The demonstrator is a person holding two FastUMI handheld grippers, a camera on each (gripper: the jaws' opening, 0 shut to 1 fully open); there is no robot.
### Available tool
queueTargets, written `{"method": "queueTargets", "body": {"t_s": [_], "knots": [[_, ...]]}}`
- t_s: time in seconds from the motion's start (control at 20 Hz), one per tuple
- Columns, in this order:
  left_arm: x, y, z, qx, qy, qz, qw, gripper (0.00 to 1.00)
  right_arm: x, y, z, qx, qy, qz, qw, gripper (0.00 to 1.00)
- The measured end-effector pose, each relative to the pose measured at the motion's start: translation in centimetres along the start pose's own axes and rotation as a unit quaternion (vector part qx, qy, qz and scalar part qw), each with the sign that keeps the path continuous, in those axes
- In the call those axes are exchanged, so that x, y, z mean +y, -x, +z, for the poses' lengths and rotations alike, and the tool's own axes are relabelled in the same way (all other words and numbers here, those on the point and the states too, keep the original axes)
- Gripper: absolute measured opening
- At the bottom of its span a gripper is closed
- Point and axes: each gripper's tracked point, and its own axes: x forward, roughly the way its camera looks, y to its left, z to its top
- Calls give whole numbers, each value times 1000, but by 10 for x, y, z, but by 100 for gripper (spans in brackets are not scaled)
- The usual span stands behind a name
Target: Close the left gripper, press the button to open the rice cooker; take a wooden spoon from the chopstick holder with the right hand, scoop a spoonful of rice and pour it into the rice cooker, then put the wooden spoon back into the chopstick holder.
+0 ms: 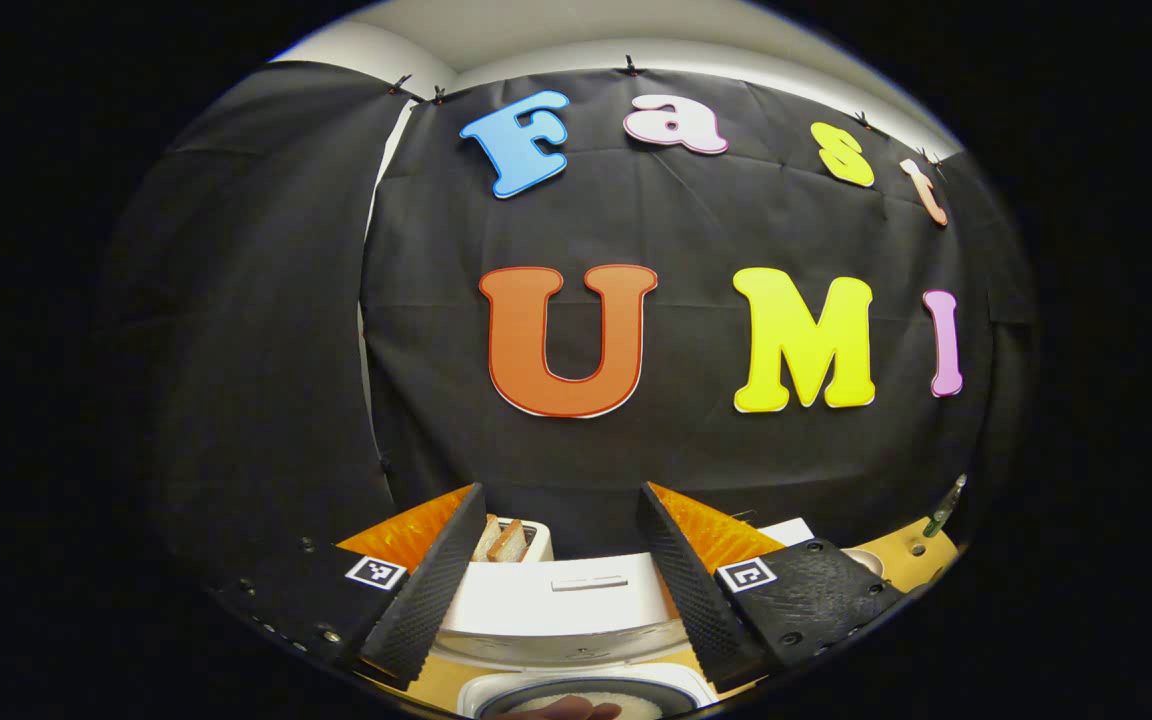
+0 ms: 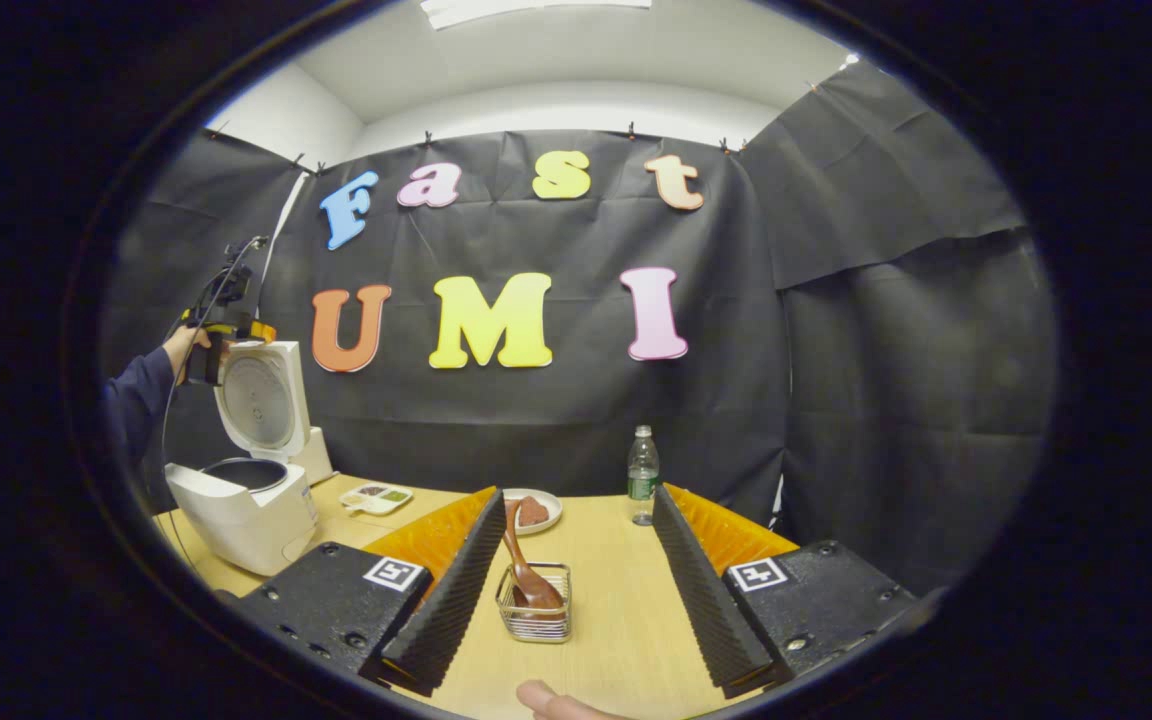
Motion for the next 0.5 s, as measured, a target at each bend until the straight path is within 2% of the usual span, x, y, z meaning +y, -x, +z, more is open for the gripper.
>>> {"method": "queueTargets", "body": {"t_s": [0.5], "knots": [[-8,58,-20,30,-1,-6,1000,97,15,33,18,-10,11,1,1000,95]]}}
